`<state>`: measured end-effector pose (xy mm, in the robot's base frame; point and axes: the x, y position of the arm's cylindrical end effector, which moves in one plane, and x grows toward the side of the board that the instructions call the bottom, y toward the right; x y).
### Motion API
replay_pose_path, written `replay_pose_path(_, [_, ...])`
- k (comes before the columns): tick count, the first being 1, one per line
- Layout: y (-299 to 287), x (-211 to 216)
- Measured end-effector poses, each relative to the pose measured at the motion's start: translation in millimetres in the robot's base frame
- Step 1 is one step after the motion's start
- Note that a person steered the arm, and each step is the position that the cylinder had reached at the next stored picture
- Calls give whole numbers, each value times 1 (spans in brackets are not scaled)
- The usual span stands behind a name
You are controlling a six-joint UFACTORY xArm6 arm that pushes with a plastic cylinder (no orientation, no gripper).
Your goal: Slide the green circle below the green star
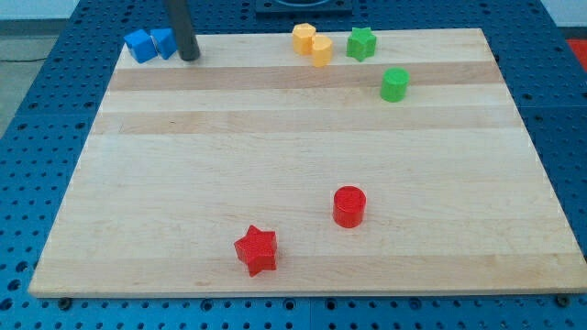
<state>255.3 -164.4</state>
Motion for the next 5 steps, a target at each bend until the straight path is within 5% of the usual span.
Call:
replay_pose_path(3, [264, 149])
replay_pose_path(4, [338, 134])
replay_pose_path(5, [346, 113])
